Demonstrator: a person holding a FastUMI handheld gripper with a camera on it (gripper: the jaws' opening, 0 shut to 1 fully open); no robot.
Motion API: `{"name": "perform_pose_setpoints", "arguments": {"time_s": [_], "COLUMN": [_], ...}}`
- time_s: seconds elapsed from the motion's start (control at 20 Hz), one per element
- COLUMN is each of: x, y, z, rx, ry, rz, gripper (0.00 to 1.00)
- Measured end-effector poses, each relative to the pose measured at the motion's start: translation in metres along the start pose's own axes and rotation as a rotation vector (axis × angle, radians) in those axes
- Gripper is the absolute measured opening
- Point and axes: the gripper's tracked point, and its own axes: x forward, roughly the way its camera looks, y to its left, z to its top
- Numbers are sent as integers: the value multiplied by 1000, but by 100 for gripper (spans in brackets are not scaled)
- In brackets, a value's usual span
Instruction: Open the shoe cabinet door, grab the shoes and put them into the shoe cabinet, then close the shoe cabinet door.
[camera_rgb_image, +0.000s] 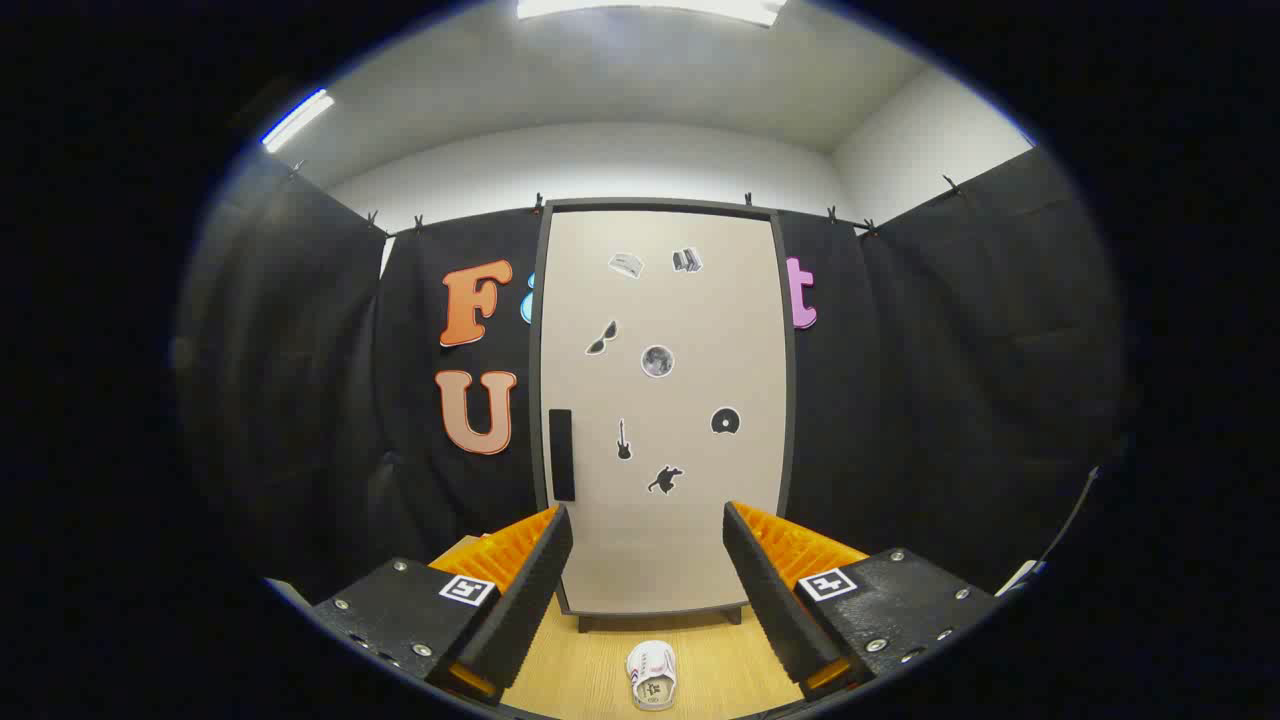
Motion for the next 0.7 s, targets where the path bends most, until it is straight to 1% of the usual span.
{"name": "perform_pose_setpoints", "arguments": {"time_s": [0.7], "x": [-1], "y": [-1], "z": [3], "rx": [8], "ry": [3], "rz": [4], "gripper": [95]}}
